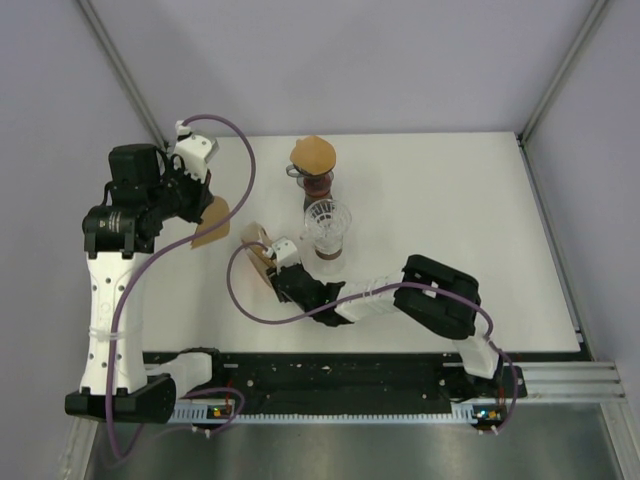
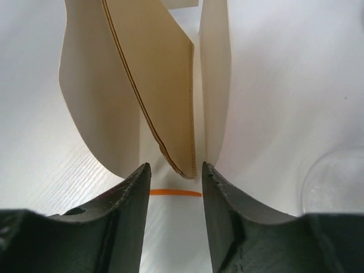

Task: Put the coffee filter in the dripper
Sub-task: Place the coffee filter at the coffee filter holder.

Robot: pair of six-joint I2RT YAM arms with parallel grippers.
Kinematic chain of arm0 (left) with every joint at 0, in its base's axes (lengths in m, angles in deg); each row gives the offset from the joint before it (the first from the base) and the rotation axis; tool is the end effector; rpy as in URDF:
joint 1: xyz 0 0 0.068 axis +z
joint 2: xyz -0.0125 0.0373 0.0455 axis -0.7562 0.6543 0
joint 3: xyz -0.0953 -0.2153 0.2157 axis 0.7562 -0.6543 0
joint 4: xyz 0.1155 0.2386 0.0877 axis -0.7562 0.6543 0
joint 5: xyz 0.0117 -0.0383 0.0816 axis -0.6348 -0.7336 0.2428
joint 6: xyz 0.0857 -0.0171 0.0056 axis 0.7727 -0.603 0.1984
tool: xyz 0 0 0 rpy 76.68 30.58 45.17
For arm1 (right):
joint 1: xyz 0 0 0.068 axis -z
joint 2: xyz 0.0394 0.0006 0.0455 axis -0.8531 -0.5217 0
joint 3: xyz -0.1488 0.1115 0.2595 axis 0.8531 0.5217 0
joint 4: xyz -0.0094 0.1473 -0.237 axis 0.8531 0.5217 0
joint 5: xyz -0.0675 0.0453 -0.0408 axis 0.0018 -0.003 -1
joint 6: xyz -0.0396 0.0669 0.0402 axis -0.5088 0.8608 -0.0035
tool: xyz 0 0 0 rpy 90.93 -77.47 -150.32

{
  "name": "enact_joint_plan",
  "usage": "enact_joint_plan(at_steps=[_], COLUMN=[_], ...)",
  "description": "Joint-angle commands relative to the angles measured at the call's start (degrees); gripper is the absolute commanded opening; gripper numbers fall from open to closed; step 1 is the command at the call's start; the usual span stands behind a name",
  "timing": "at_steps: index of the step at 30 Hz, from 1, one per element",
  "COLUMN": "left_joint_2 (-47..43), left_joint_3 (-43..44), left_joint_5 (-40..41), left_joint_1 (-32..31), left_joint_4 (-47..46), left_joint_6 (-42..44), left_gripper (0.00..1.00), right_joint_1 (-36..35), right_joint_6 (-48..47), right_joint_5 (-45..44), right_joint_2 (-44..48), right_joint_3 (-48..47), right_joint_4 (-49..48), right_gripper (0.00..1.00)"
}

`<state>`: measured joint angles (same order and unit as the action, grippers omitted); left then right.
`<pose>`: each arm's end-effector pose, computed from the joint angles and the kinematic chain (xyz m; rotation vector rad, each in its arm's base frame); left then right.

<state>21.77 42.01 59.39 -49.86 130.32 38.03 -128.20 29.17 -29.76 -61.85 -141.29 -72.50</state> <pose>0.2225 -0.0279 0.4854 0.5859 2.0523 -0.1472 0.2097 0.4575 0.1502 -0.6135 1.9251 0.4473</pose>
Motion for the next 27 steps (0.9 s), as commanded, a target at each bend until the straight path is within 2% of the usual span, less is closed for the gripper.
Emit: enact_joint_plan(at_steps=[1, 10, 14, 18, 22, 24, 27], left_joint_2=[0.38, 0.47, 0.73, 0.91, 1.0, 1.17, 1.96], left_joint_3=[2.78, 2.87, 3.92, 6.2, 9.11, 10.77, 14.46], left_joint_5=[-1.67, -2.98, -5.79, -11.58, -19.67, -24.41, -31.88], left_joint_1=[0.29, 0.29, 0.38, 0.29, 0.38, 0.29, 0.29], left_joint_4=[-0.97, -0.88, 0.17, 2.8, 6.15, 8.6, 14.31], left_joint_6=[-0.36, -0.54, -0.62, -0.01, 0.78, 1.92, 4.99], left_gripper=[0.0, 0.0, 0.0, 0.0, 0.0, 0.0, 0.0], right_joint_1=[-0.67, -1.72, -1.63, -0.06, 4.59, 7.76, 12.24], right_joint_6=[2.25, 0.23, -1.96, -5.22, -3.73, -3.55, -4.51], right_joint_5=[1.04, 9.2, 19.56, 35.72, 48.48, 52.35, 53.6], right_joint_2=[6.48, 15.08, 22.2, 29.58, 37.66, 42.58, 49.44], right_joint_3=[0.32, 2.95, 5.94, 6.04, 6.03, 6.82, 6.82], right_joint_4=[1.77, 4.23, 5.89, 12.38, 16.62, 17.59, 22.06], right_gripper=[0.45, 0.55, 0.59, 0.64, 0.67, 0.67, 0.68])
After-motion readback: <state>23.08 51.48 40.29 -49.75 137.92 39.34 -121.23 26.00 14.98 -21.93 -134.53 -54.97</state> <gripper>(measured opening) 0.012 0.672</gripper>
